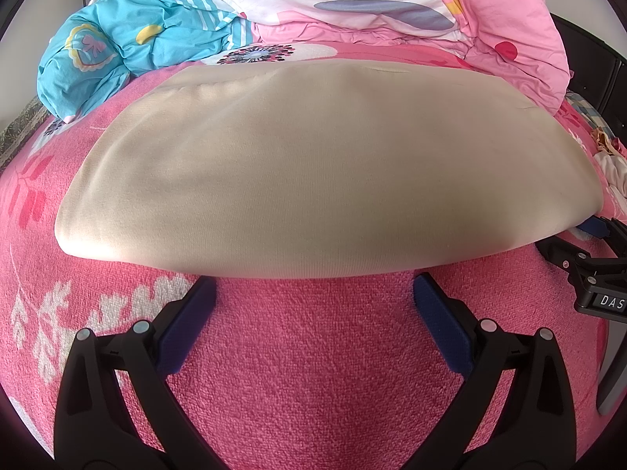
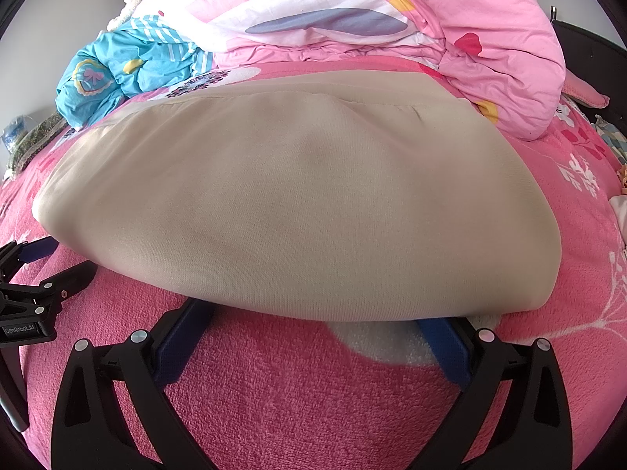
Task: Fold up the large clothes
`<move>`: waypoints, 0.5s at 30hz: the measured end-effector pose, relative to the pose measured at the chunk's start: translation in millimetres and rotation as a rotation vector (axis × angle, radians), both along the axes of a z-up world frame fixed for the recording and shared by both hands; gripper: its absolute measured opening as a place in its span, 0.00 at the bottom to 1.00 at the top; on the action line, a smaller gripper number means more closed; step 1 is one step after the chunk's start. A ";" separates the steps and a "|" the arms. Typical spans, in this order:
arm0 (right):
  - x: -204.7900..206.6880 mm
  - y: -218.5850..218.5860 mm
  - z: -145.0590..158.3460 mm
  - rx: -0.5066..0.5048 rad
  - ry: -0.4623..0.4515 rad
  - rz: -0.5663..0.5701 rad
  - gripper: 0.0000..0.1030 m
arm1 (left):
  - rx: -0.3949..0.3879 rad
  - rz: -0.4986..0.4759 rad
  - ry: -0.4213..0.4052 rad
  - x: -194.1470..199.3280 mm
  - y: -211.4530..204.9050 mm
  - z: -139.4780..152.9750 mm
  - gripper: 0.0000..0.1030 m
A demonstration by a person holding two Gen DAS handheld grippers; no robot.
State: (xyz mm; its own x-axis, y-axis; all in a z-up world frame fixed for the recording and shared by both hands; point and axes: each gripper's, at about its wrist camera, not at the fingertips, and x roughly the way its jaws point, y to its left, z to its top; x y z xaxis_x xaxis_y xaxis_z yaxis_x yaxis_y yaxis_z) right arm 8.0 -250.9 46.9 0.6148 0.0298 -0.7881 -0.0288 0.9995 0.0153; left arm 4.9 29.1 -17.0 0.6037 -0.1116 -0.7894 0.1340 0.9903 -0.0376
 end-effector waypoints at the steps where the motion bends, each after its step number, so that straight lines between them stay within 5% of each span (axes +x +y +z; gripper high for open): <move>1: 0.0 0.4 0.3 0.000 0.000 0.000 0.94 | 0.000 0.000 0.000 -0.8 0.2 0.0 0.94; 15: 0.0 0.4 0.3 0.000 0.000 0.000 0.94 | 0.000 0.000 0.000 -2.6 0.5 -0.1 0.94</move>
State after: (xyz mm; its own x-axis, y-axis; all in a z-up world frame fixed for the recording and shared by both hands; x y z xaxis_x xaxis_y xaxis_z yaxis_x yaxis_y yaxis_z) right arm 8.0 -250.5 47.2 0.6147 0.0297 -0.7882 -0.0287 0.9995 0.0153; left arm 2.2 29.6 -17.1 0.6037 -0.1117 -0.7893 0.1340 0.9903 -0.0376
